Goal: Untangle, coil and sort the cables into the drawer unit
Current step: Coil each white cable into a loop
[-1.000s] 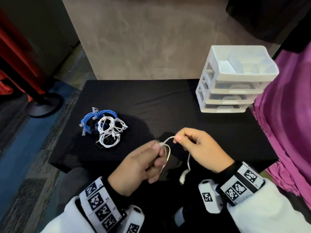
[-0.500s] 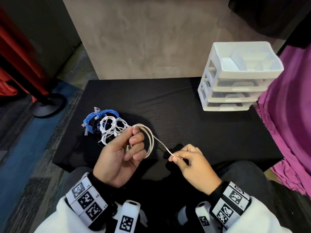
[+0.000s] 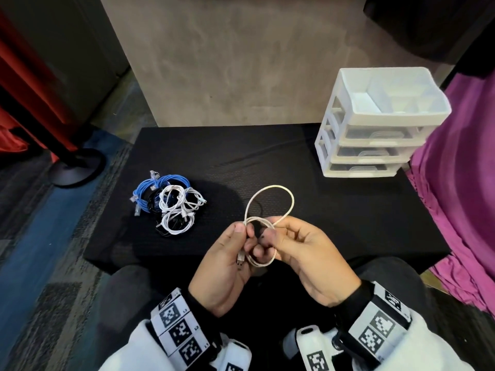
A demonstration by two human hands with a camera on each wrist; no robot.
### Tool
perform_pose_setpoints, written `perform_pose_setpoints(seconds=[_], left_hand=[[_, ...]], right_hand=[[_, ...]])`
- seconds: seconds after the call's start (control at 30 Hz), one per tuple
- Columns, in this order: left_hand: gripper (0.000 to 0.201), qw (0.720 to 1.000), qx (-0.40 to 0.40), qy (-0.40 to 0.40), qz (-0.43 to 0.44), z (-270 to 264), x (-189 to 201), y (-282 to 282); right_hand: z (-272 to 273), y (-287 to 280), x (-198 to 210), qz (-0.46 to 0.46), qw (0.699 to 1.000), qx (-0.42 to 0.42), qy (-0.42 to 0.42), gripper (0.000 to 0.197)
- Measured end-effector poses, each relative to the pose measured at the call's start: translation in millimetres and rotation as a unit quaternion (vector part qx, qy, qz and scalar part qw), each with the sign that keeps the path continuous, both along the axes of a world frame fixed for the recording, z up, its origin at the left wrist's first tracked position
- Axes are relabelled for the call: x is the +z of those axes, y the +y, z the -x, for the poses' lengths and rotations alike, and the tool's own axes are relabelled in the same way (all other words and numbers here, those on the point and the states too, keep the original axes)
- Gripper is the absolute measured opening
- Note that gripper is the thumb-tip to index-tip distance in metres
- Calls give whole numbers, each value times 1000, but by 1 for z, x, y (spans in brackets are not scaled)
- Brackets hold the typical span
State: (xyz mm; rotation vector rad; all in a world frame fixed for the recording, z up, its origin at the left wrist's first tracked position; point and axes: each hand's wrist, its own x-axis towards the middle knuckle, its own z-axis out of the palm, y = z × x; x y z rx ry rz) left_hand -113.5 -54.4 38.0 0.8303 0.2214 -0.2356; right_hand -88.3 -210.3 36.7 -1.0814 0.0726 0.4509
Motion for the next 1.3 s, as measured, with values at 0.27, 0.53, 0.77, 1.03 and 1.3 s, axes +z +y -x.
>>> perform_pose_setpoints(seconds=[0.27,0.53,0.77,1.03,1.3], left_hand=[[28,889,59,-181,-416,-3,-21,10],[31,870,40,-183,-456,-12,-20,11],[22,861,66,-201,-463,-13,-13,12],[24,897,94,-141,-408,-13,-9,17],[25,926,147,-65,-341,-32,11,56]], right_hand=[[1,-2,0,10,997,16,69,20],[1,-4,4,-114,990,63,62,27],[4,-9,0,-25,997,73,10,35],[-4,-28,-17,355,909,68,-206,20],[-13,-65,-12,435,864,-13,-254,15]])
